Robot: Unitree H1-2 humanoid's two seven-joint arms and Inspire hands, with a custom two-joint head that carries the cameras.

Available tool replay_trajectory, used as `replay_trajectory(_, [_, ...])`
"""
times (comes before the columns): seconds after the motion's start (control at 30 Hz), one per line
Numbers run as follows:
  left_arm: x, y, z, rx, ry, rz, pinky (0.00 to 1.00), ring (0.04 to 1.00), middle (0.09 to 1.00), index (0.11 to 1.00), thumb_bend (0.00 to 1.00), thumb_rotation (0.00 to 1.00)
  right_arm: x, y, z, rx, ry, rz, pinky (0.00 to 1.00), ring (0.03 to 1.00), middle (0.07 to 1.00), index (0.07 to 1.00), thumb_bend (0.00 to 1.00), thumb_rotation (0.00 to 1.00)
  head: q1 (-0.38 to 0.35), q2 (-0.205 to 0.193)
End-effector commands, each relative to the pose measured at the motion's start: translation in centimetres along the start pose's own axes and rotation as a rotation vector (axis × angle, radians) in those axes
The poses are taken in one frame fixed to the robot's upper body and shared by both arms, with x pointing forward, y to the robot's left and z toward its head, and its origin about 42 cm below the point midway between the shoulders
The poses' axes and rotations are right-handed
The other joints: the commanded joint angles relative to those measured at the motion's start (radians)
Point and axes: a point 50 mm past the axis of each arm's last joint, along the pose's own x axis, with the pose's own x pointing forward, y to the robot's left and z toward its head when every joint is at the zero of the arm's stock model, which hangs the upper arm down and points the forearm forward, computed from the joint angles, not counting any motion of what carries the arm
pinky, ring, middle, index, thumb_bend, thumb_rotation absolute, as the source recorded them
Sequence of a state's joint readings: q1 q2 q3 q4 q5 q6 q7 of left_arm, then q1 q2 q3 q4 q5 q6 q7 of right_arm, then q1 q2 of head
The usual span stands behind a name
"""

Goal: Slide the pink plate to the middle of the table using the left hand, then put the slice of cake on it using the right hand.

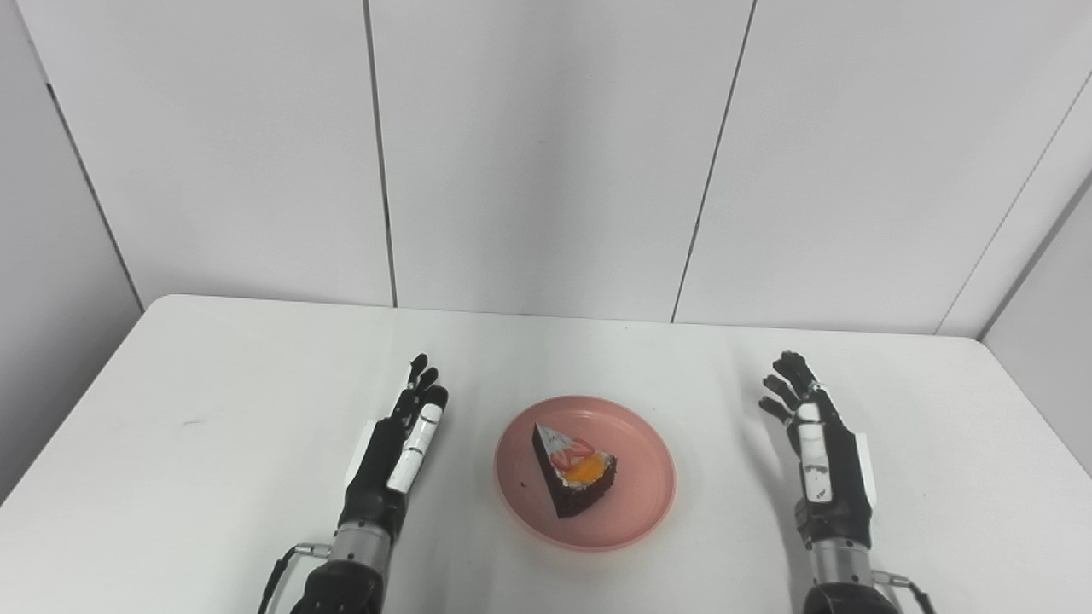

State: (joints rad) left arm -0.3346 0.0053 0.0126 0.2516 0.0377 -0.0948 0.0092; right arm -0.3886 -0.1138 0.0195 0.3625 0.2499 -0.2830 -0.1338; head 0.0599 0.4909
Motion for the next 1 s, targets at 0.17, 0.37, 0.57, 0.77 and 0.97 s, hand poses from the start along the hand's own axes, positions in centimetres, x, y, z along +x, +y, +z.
replay_trajectory(0.17, [0.3, -0.9, -0.4, -0.07, 0.06, 0.006, 1.0, 0.988, 0.979, 1.0, 0.6, 0.91, -1.9, 1.4, -0.8, 0.101, 0.124, 0.025, 0.83, 0.879, 0.904, 0.893, 0.7, 0.99, -0.007, 0.017])
replay_trajectory(0.37, [0.2, -1.6, -0.2, -0.081, 0.049, -0.019, 1.0, 1.0, 0.998, 1.0, 0.59, 0.87, -2.0, 2.2, -0.9, 0.166, 0.197, 0.026, 0.89, 0.909, 0.932, 0.931, 0.73, 0.98, -0.008, 0.017])
replay_trajectory(0.57, [-0.4, -1.8, -0.4, -0.084, 0.045, -0.001, 1.0, 1.0, 1.0, 1.0, 0.58, 0.9, -1.9, 2.4, -0.9, 0.14, 0.203, 0.048, 0.89, 0.923, 0.944, 0.943, 0.72, 0.97, -0.022, 0.02])
replay_trajectory(0.77, [-0.8, -2.1, -0.1, -0.093, 0.038, 0.013, 1.0, 1.0, 1.0, 1.0, 0.65, 0.95, -1.8, 2.3, -1.2, 0.094, 0.2, 0.095, 0.92, 0.944, 0.966, 0.96, 0.78, 0.95, -0.026, 0.023])
replay_trajectory(0.97, [-0.9, -2.8, 0.4, -0.149, 0.037, -0.001, 1.0, 1.0, 1.0, 1.0, 0.66, 0.91, -1.6, 1.9, -1.4, 0.079, 0.201, 0.107, 0.92, 0.95, 0.974, 0.966, 0.77, 0.95, -0.024, 0.02])
